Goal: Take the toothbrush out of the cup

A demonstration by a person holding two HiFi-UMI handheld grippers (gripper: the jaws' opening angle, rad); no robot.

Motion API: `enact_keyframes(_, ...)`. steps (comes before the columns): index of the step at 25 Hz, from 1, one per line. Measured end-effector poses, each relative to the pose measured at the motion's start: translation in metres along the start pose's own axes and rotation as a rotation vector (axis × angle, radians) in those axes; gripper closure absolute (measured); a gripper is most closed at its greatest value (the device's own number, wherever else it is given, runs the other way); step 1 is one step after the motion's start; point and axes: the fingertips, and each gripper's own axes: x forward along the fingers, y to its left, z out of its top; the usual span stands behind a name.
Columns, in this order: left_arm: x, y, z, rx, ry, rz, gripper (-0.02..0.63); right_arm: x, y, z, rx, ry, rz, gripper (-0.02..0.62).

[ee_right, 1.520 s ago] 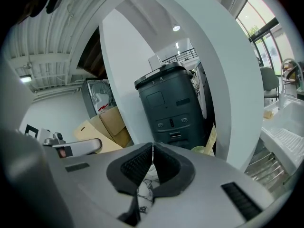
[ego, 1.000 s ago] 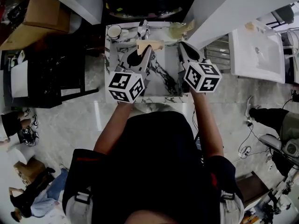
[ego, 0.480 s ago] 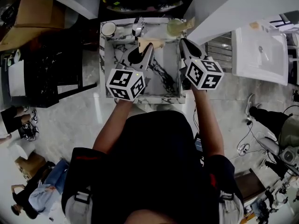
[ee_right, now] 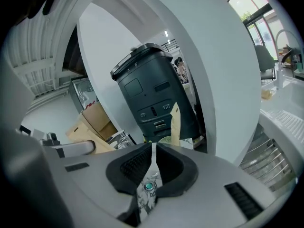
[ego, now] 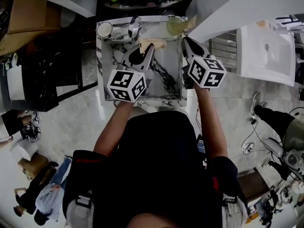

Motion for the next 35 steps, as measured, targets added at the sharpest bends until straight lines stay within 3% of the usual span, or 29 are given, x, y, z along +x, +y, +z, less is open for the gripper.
enact_keyframes(8, 0.004, 0.002, -0.009, -0.015, 0.033, 0.008, 0.549, 0.018, -0.023, -0.007, 0.009, 0.035, -0.026, 0.557)
enact_keyframes(9, 0.003, 0.002, -0.010, -0.022, 0.034, 0.010, 0.549, 0.021, -0.025, -0.008, 0.010, 0.041, -0.029, 0.546)
enact_keyframes(11, 0.003, 0.002, -0.012, -0.031, 0.037, 0.012, 0.549, 0.027, -0.028, -0.009, 0.018, 0.051, -0.027, 0.460)
enact_keyframes(12, 0.003, 0.001, -0.013, -0.033, 0.040, 0.012, 0.549, 0.030, -0.029, -0.009, 0.022, 0.053, -0.024, 0.454)
enact_keyframes(35, -0.009, 0.015, -0.023, -0.055, 0.052, 0.063, 0.549, 0.080, -0.052, -0.009, -0.005, 0.093, -0.057, 0.442)
